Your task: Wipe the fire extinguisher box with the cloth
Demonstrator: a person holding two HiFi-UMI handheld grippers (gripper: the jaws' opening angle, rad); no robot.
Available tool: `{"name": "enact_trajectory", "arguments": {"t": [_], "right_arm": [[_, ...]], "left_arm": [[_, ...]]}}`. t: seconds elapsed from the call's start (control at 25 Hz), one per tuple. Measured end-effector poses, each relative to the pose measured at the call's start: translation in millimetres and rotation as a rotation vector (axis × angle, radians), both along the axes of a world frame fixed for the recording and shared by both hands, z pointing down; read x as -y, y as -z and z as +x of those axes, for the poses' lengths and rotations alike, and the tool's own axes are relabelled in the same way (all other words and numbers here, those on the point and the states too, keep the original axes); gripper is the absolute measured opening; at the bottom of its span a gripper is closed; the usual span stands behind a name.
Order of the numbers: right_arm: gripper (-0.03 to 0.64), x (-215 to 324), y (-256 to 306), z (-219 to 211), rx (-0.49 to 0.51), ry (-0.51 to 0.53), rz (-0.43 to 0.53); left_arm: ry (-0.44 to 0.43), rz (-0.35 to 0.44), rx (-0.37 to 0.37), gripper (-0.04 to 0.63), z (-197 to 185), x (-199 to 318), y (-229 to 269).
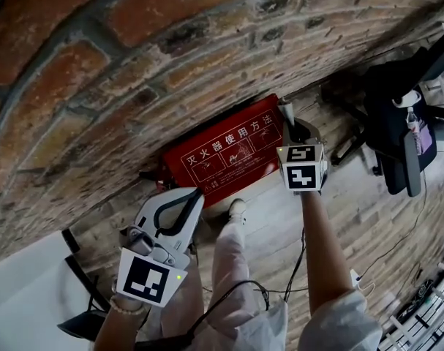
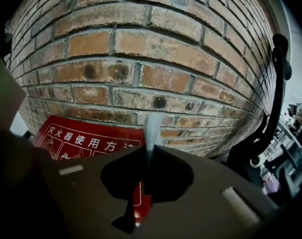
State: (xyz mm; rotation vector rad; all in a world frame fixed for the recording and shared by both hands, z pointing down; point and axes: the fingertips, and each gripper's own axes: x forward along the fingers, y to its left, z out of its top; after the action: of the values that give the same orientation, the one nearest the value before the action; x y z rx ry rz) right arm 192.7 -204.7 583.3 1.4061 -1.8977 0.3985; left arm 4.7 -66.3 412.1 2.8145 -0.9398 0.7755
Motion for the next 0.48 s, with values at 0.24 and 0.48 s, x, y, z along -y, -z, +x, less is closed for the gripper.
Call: {"name": "enact_trajectory", "arguments": {"t": [0.24, 0.48], "right_arm": [[0.018, 2.0, -23.2, -13.7, 0.071, -0.001, -0.068], [0.018, -1.4, -38.0, -26.0, 0.148, -0.019, -0.118]], "left_arm": [[0.015, -0.004, 0.006, -0.003, -5.0, 2.3, -3.7], [0.021, 0.002, 0.014, -0.003, -10.7, 5.0, -5.0]]}}
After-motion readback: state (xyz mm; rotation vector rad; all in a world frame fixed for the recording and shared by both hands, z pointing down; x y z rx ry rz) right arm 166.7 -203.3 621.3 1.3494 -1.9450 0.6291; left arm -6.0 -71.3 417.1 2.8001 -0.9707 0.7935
